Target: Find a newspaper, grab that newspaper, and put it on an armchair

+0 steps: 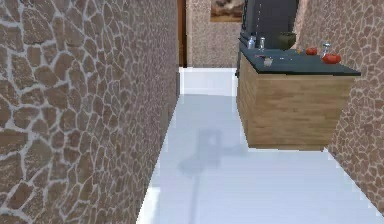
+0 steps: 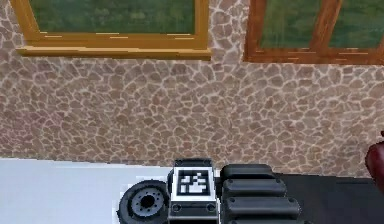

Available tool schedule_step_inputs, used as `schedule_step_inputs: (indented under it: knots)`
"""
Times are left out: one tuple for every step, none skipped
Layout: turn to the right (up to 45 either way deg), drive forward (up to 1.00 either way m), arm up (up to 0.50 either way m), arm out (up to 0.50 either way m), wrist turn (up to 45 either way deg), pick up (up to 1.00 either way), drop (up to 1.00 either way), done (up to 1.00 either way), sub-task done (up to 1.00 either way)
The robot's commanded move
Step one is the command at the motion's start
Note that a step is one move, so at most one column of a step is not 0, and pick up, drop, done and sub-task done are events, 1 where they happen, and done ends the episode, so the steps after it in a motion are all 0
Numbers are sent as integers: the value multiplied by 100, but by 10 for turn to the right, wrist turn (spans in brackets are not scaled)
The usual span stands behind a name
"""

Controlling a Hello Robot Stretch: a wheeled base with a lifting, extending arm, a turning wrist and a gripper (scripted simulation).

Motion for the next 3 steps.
schedule_step_inputs:
  knots:
    - [0,100,0,0,0,0,0,0,0]
    - [0,100,0,0,0,0,0,0,0]
    - [30,0,0,0,0,0,0,0,0]
